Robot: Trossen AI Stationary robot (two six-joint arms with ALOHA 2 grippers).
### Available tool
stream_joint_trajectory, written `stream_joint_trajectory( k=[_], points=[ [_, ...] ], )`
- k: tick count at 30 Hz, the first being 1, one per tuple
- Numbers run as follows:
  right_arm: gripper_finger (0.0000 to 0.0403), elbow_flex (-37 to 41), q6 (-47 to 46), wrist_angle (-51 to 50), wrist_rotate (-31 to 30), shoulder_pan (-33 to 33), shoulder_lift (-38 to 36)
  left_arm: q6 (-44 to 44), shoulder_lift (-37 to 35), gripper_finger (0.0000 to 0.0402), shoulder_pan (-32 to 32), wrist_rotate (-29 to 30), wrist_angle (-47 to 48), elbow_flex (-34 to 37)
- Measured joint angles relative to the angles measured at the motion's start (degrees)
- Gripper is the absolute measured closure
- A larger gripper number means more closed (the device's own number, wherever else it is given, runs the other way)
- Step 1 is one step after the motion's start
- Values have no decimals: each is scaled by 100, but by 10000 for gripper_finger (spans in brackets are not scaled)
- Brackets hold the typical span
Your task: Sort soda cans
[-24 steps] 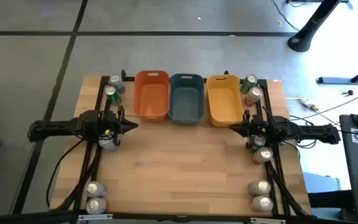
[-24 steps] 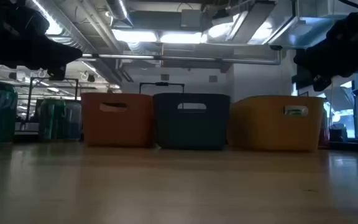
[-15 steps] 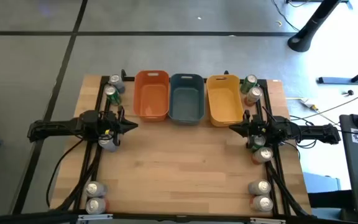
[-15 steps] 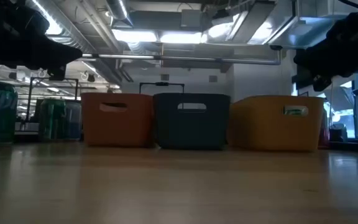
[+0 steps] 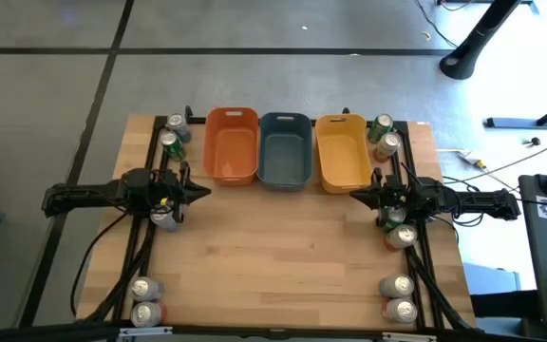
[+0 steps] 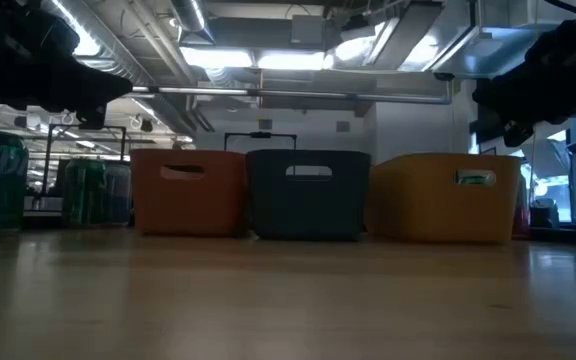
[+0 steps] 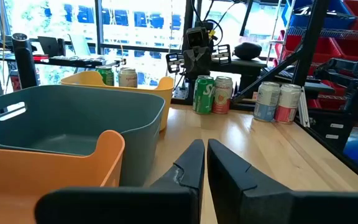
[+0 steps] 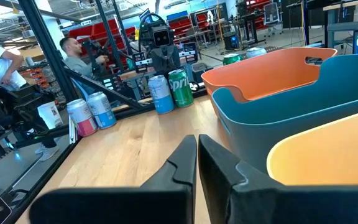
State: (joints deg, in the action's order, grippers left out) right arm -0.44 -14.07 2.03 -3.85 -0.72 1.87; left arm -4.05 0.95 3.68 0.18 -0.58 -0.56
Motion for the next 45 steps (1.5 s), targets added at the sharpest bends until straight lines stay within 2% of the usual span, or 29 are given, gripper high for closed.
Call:
stream_joint_trajectory(
  k=[24, 29, 36, 41, 45],
  points=[
    [384, 0, 0, 1, -2, -1, 0, -1, 0, 389, 0, 0, 1, 1],
    [384, 0, 5, 67, -425, -1, 2, 0, 0, 389, 0, 0, 1, 0],
    [384, 1, 11, 75, -443, -1, 2, -1, 0, 389, 0, -1, 1, 0],
    [384, 0, 651, 95, -625, -1, 2, -2, 0, 389, 0, 0, 2, 2],
    [384, 1, 638, 168, -603, -1, 2, 0, 0, 389, 0, -1, 2, 0]
  ],
)
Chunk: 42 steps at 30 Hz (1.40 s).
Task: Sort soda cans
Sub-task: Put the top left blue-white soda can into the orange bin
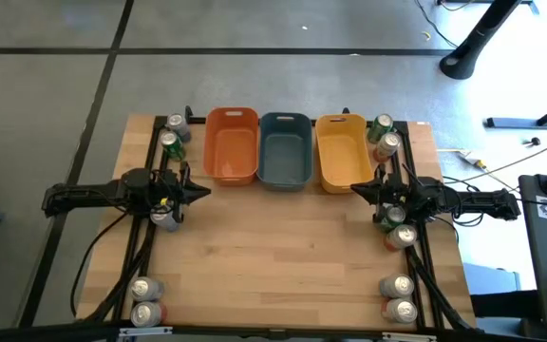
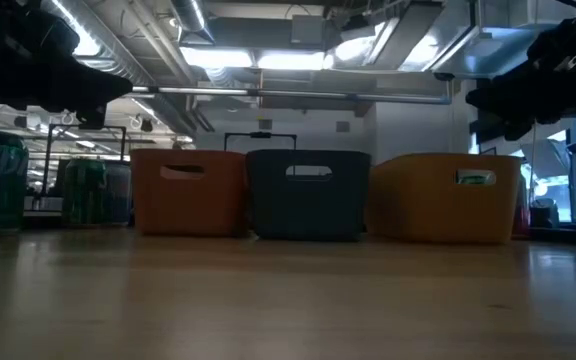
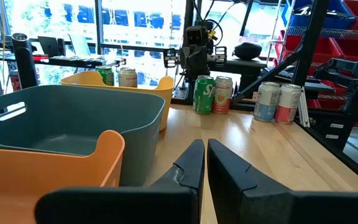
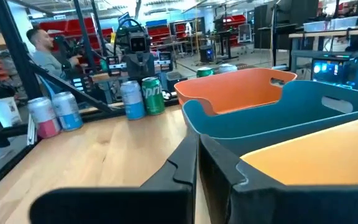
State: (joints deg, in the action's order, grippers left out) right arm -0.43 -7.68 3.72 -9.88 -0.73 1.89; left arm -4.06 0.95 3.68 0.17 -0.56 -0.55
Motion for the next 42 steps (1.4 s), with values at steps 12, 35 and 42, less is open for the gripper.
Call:
stream_joint_trajectory(
  k=[12, 35, 42],
  points=[
    [384, -48, -1244, 70, 38, 0, 0, 1918, -7, 389, 15, 23, -976, -11],
    [384, -74, -824, 983, -1264, 0, 24, -2132, -4, 389, -22, 1077, -1195, -22],
    [384, -76, 249, 1441, -1766, 2, 246, -1626, 79, 389, -21, 2618, -1552, -33]
  ],
)
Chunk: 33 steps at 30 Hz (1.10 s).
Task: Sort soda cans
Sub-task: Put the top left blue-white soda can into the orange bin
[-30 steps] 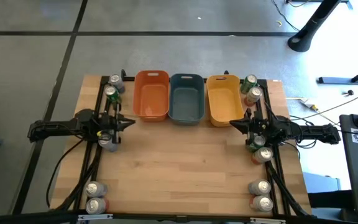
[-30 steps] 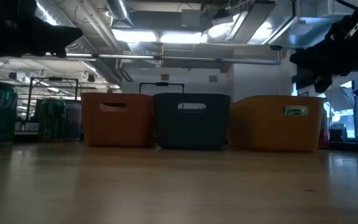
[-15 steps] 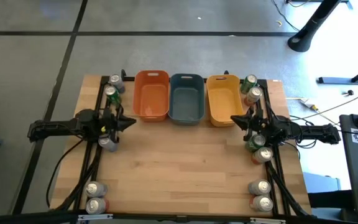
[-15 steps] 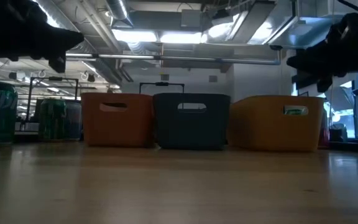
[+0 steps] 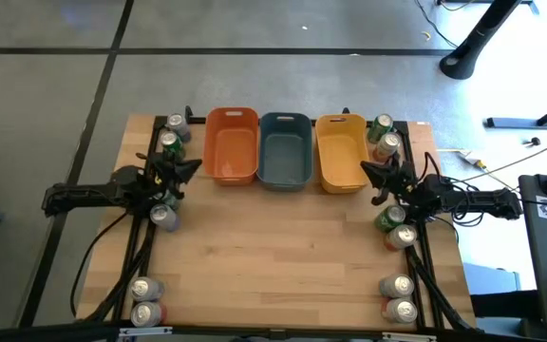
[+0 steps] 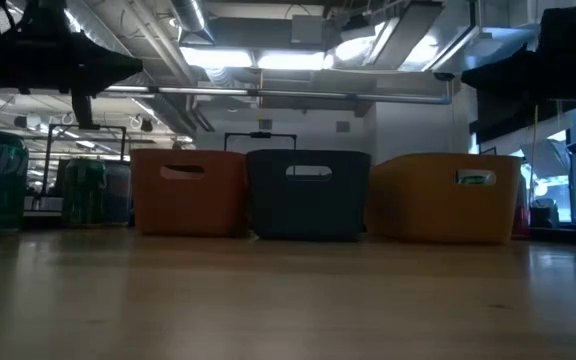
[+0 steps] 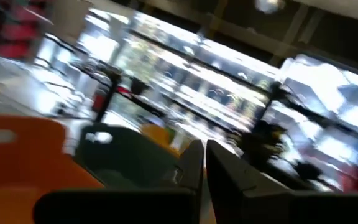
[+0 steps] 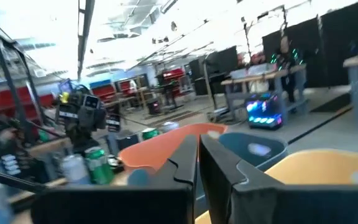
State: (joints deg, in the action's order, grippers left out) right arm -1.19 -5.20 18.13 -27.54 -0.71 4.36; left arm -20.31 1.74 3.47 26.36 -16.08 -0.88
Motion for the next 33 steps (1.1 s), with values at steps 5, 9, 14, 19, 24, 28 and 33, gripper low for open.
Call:
stream_joint_trajectory(
  k=[5, 9, 14, 19, 24, 28, 33],
  points=[
    [384, -2, 330, 102, -35, 0, 131, 544, 416, 389, 148, 630, -55, -432],
    [384, -2, 362, 114, -54, 0, 160, 1088, 966, 389, 404, 767, 8, -1029],
    [384, -2, 367, 287, -134, 0, 158, 1579, 1839, 389, 825, 1140, 227, -1819],
    [384, -2, 422, 490, -301, -1, 156, 2110, 2721, 389, 1267, 1162, 467, -2715],
    [384, -2, 526, 479, -445, 0, 154, 2376, 3565, 389, 1867, 1162, 1448, -3803],
    [384, -2, 570, 453, -498, -1, 156, 2262, 4179, 389, 2453, 1162, 2225, -4679],
    [384, -2, 571, 423, -670, 0, 156, 2228, 4922, 389, 3193, 1033, 3145, -5648]
  ],
)
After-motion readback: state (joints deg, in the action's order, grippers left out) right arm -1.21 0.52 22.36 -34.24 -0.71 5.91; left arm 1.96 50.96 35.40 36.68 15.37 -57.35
